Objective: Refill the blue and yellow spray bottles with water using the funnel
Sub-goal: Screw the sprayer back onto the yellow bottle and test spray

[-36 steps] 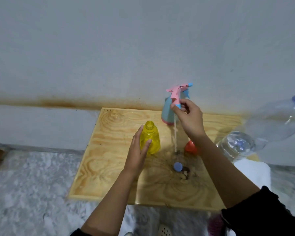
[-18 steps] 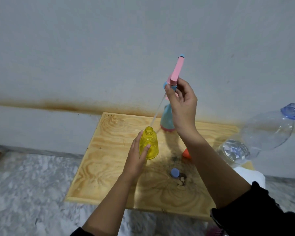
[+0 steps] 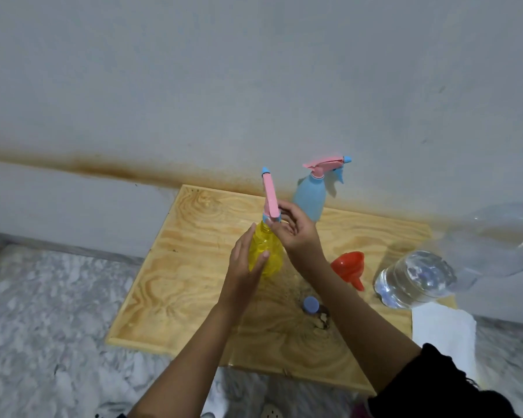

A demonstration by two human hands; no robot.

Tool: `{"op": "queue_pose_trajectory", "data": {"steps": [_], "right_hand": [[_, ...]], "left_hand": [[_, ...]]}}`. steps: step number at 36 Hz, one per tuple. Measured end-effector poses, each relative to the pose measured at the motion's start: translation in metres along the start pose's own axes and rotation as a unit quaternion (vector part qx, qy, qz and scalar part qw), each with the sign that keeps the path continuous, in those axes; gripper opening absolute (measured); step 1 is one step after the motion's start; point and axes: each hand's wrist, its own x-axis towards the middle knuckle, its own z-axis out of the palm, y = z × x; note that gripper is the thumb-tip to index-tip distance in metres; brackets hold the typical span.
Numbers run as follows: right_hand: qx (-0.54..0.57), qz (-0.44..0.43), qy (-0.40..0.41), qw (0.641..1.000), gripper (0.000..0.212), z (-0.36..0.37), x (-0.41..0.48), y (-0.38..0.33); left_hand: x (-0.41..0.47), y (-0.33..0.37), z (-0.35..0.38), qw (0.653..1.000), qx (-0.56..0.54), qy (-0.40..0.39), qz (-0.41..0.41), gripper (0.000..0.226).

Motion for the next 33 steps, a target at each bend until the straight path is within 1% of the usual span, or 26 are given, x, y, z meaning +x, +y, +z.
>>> {"op": "queue_pose_trajectory", "data": {"steps": [3,7,9,11,14,16,19,21,25,28,31,33], "right_hand": [[-0.021,0.011,-0.014,1.0,0.032,-0.002,0.001,0.008],[-0.02,0.011,-0.035,0.999,0.03,-0.006,0.004,0.012],[-0.032,0.008,-0.054,0.998,0.029,-0.009,0.006,0.014],[-0.052,0.003,-0.07,0.996,0.032,-0.011,0.007,0.017],[-0.074,-0.005,-0.075,0.994,0.034,-0.013,0.009,0.019],[-0.074,0.0,-0.062,0.995,0.034,-0.014,0.011,0.017],[-0.069,0.014,-0.045,0.996,0.026,-0.019,0.016,0.016],[-0.054,0.025,-0.046,0.997,0.021,-0.024,0.02,0.013],[-0.034,0.048,-0.064,0.996,0.023,-0.033,0.025,0.003],[-0.026,0.041,-0.07,0.996,0.026,-0.04,0.027,-0.008],[-0.032,0.016,-0.072,0.997,0.028,-0.042,0.028,-0.023],[-0.016,0.012,-0.067,0.998,0.027,-0.043,0.027,-0.03]], "left_hand": [[0.0,-0.008,0.007,0.998,0.035,0.023,0.043,0.062],[0.001,-0.013,0.012,0.996,0.046,0.044,0.061,0.072],[0.003,-0.017,0.014,0.995,0.059,0.043,0.071,0.083],[0.004,-0.018,0.015,0.996,0.059,0.033,0.059,0.09],[0.008,-0.019,0.014,0.996,0.062,0.02,0.068,0.086],[0.012,-0.016,0.012,0.995,0.074,0.009,0.07,0.085],[0.018,-0.007,0.009,0.992,0.1,-0.018,0.076,0.091],[0.017,0.0,0.006,0.991,0.102,-0.049,0.078,0.091],[0.014,0.012,-0.002,0.989,0.083,-0.098,0.068,0.088],[0.015,0.024,-0.006,0.99,0.047,-0.126,0.033,0.084],[0.018,0.038,-0.012,0.991,0.01,-0.136,0.005,0.083],[0.019,0.047,-0.016,0.991,-0.005,-0.133,-0.004,0.081]]}}
